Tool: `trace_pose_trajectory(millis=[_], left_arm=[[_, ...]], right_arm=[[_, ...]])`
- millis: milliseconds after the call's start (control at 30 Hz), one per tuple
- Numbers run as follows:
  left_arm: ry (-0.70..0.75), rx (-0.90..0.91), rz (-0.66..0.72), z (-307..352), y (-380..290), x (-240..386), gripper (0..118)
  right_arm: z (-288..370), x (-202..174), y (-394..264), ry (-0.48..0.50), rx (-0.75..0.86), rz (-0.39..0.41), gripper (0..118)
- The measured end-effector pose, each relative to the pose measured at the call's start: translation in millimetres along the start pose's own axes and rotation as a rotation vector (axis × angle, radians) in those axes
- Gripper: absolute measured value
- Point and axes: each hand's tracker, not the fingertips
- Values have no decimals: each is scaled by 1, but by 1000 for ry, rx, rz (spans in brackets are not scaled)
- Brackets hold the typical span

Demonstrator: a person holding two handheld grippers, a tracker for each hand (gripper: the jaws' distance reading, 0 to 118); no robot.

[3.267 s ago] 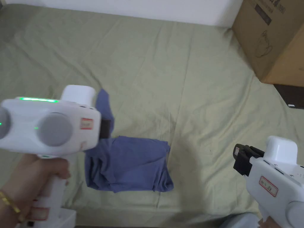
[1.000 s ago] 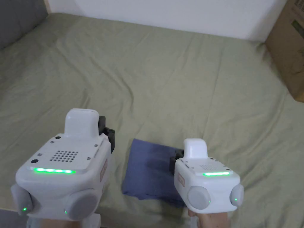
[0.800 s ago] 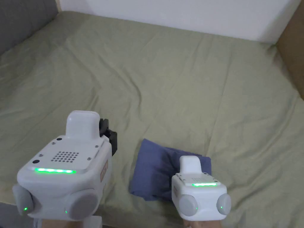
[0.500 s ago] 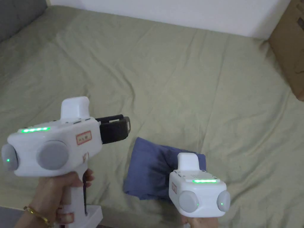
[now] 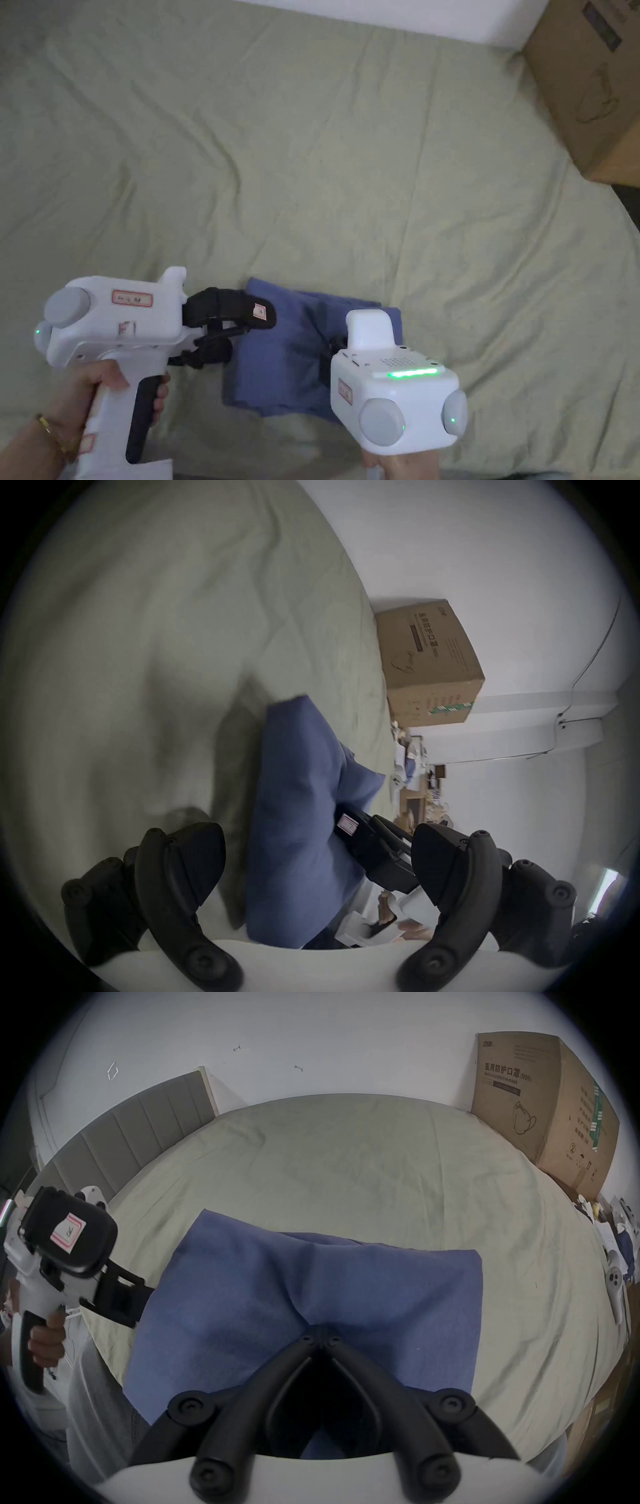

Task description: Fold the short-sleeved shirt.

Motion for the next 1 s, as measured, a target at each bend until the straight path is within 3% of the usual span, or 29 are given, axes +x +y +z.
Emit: trace_pose_trajectory(millis=[133,200,267,333,433,567,633,800,1000], left_arm=[[16,-11,-17,-21,-5,-1,104],[37,12,-27,-25,-5,2,74],[168,25,-28,-30,-4,3,32],[158,11,-24,-27,-1,11,30],[309,-9,-67,-27,0,41,25],[318,-13,-94,-12,7,73,24],[400,-8,-96,8,15,85,24],[609,21,-176,94,43,82,24],[836,144,-141,216,83,42,24]], right_arm=[[1,8,5,40,-18,-74,0],[10,15,13,66,-14,-111,0],[28,23,20,57,55,-133,0],[48,34,28,45,101,-128,0],[75,51,39,20,155,-133,0],[116,68,50,37,247,-203,0],[134,71,53,42,293,-213,0],[151,71,57,46,323,-192,0],[135,53,58,83,283,-186,0]])
